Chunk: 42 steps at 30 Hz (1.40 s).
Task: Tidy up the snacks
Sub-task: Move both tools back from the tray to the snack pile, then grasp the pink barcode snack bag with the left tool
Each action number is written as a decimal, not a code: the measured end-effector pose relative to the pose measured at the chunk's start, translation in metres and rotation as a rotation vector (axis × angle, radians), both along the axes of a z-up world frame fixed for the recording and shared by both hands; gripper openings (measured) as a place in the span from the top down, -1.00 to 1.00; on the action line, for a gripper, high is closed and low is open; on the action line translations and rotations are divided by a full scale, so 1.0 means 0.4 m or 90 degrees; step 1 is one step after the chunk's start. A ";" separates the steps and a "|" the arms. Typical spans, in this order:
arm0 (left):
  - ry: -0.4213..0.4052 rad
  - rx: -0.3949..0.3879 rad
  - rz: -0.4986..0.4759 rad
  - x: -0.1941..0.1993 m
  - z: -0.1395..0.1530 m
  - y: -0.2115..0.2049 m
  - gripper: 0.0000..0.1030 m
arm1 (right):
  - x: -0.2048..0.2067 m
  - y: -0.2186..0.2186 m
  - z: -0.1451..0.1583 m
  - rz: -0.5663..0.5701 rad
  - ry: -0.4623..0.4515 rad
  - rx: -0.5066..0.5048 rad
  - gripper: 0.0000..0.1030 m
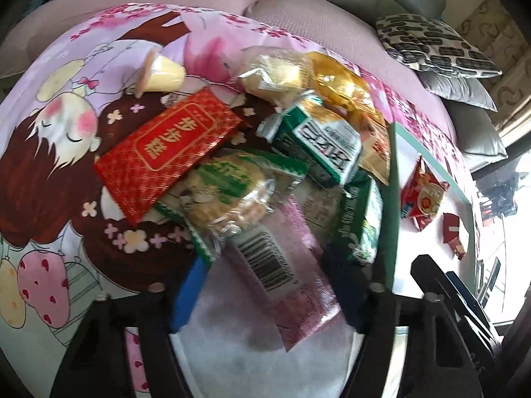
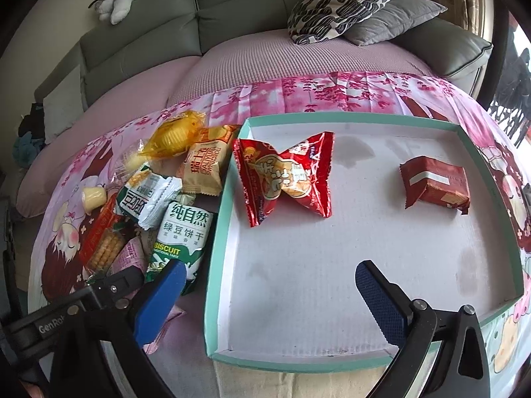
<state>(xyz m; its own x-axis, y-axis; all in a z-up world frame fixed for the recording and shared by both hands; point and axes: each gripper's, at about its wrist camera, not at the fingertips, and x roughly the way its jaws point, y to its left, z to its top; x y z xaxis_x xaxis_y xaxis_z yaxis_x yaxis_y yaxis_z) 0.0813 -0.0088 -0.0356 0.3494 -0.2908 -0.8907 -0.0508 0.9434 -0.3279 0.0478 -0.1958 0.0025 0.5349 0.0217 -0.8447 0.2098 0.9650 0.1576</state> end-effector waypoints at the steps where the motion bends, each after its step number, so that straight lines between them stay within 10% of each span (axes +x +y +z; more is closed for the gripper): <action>1: 0.000 -0.002 -0.005 0.004 0.000 -0.004 -0.19 | 0.000 -0.002 -0.001 -0.002 0.001 0.001 -1.00; 42: -0.063 0.002 -0.055 -0.009 0.071 -0.043 0.19 | 0.001 -0.020 -0.004 -0.024 0.003 0.008 -1.00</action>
